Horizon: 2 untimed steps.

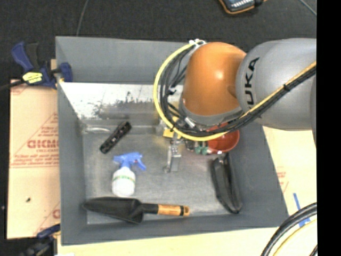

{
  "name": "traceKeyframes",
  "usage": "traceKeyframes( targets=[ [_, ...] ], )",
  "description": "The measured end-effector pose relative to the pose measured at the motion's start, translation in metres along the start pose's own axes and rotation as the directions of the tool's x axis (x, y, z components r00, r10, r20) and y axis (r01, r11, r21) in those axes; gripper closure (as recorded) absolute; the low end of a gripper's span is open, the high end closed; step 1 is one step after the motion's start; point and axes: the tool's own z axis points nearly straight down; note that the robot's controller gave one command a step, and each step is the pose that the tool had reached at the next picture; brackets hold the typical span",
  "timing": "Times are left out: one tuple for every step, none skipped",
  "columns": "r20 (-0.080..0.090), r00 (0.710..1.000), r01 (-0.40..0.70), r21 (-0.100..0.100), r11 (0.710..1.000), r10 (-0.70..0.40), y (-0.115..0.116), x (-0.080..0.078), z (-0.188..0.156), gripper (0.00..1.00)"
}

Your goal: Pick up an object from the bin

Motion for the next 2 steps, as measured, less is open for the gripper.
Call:
traceKeyframes(
  targets=[
    [-0.004,0.995,0.097,0.000,0.995,-0.097,0.032,-0.019,0.134,0.00],
    [0.015,0.997,-0.082,-0.004,0.997,0.082,0.049,-0.018,0.082,0.00]
  ],
)
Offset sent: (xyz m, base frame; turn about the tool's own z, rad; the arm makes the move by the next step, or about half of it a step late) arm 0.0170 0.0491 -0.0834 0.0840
